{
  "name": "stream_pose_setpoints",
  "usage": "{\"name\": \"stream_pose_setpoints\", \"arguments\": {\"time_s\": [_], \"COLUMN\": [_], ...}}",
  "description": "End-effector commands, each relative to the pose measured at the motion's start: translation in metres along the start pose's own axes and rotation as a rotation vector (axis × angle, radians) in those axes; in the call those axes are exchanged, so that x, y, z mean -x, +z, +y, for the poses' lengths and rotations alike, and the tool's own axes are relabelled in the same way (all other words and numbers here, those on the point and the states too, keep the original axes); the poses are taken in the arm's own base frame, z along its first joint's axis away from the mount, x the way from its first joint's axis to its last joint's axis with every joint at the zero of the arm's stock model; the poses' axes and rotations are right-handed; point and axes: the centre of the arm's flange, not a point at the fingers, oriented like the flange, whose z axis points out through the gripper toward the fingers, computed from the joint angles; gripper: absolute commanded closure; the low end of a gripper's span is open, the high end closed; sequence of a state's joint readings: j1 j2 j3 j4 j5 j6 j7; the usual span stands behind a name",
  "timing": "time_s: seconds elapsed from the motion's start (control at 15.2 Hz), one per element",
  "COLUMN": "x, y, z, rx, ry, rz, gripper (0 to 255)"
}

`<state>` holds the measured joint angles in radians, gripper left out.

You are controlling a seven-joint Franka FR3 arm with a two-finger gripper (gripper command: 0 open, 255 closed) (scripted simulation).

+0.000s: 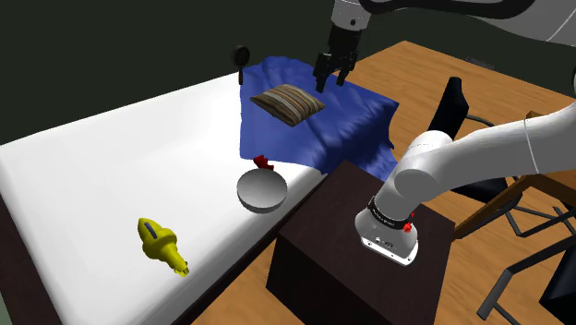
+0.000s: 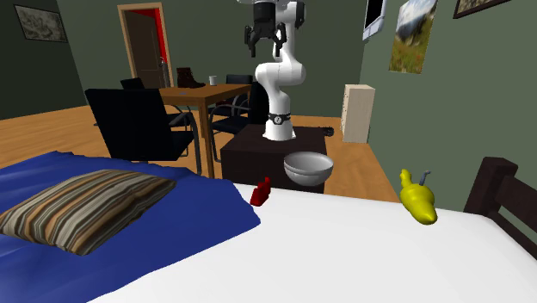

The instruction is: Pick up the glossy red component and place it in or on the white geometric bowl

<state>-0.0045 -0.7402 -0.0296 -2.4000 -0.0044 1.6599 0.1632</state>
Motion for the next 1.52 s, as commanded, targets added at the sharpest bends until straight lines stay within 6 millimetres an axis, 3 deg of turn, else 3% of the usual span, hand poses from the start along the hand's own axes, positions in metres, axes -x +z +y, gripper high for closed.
{"name": "stream_pose_setpoints", "arguments": {"time_s": [0.0,1.45], "x": [0.0,-0.12], "y": [0.0,0.263], "z": [0.0,-0.022], "rx": [0.0,-0.058], "ry": [0.0,-0.003], "rz": [0.0,-0.005], "gripper": [0,0]}}
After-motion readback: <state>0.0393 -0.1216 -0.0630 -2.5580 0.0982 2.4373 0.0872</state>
